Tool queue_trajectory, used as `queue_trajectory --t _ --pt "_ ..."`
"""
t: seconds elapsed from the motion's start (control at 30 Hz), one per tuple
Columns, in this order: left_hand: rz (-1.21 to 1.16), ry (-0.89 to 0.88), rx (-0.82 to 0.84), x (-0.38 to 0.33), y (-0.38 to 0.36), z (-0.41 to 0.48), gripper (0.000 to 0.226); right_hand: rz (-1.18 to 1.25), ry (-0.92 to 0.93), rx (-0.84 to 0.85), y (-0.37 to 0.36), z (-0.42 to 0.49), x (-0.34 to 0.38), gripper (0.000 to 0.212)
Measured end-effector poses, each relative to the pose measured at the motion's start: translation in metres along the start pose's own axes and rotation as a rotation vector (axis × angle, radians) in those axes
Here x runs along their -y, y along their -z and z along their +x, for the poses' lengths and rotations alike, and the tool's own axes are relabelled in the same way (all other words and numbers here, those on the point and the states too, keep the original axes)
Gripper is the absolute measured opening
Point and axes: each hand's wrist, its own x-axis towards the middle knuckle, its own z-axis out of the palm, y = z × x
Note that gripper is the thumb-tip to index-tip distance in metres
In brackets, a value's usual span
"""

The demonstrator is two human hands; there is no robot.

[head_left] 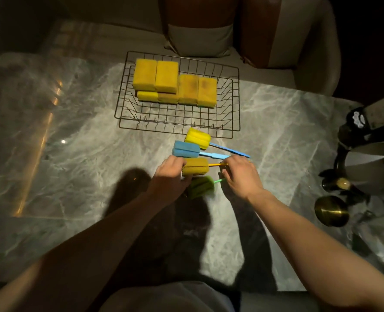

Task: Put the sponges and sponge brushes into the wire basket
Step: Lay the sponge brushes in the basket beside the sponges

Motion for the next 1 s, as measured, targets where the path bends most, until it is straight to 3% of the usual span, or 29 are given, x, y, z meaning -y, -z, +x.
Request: queue_trajectory --t 0.2,0.33,0.53,0.67,0.8,1.0 --pt "0.08 0.114 0.121 -0.021 -0.012 0.013 0.043 -0.061 0.165 0.044 0.01 0.002 -0.009 0.018" --pt "0.14 0.152 0.189 -0.024 -0.02 0.021 0.05 -0.105 0.277 0.18 0.005 -0.001 -0.006 0.028" --pt "0.191 0.161 0.276 -0.022 -0.021 0.032 0.056 -0.157 0.194 0.268 -0.017 -0.008 -0.014 0.033" --pt "0.192 0.15 0.318 -0.017 -0.017 0.038 0.058 -0.156 0.197 0.228 -0.028 -0.017 -0.028 0.02" --pt "0.144 0.092 0.289 -0.008 -0.014 0.041 0.04 -0.106 0.226 0.201 -0.022 -0.027 -0.041 0.02" --pt "0.079 0.014 0.345 0.013 0.016 0.042 0.027 0.009 0.233 -0.035 0.02 -0.021 -0.049 0.016"
